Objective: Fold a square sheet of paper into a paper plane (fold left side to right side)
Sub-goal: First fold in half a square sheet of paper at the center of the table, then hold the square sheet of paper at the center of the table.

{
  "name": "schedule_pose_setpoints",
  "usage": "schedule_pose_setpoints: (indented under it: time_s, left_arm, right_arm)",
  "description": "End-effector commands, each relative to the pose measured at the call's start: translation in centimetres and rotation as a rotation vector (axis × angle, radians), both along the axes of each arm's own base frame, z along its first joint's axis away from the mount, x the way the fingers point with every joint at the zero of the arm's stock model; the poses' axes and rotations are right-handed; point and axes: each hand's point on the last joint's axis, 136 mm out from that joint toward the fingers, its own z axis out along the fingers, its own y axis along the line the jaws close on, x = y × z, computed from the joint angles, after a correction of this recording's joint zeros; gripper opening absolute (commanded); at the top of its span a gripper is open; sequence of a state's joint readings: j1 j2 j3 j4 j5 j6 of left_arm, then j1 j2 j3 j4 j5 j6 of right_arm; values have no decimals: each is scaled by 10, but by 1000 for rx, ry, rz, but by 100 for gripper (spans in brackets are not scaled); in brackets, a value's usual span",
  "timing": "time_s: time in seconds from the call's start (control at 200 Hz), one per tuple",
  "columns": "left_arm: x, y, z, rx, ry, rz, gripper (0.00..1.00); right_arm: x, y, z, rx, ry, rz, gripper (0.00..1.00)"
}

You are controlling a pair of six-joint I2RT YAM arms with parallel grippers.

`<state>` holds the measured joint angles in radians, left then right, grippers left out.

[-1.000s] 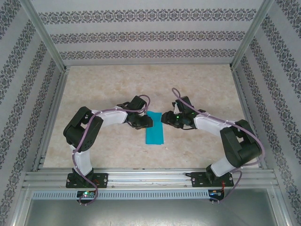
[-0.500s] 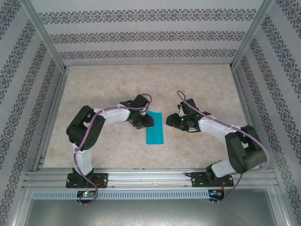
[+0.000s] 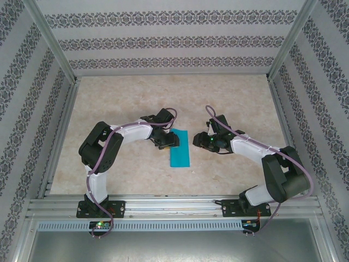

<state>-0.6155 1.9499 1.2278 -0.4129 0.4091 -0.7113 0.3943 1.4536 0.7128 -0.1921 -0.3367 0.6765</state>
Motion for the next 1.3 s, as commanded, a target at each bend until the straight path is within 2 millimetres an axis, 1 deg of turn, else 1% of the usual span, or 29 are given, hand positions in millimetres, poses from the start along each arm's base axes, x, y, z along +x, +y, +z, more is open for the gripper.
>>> schedule_pose_setpoints:
  time_s: [0.0, 0.425, 0.63, 0.819, 0.984, 1.094, 1.294]
  left_arm:
    - [-38, -6, -58, 76, 113, -74, 46]
    - [-41, -4, -62, 89, 127, -70, 46]
    - [-40, -5, -62, 89, 125, -72, 46]
    - [-41, -3, -63, 94, 130, -73, 46]
    - [-41, -3, -63, 96, 128, -71, 46]
    - [-42, -2, -64, 100, 130, -74, 46]
    - [-42, -2, -64, 102, 129, -74, 46]
  right_arm:
    - [-1, -7, 0, -19, -5, -6, 50]
    - [-2, -4, 1, 1, 3, 2, 50]
    - [0, 12, 4, 46, 10, 39, 49]
    - [3, 43, 5, 173, 33, 83, 33]
    - [3, 61, -3, 179, 61, 117, 19]
    - [1, 66, -10, 168, 77, 126, 14]
    - [-1, 71, -20, 154, 110, 127, 11]
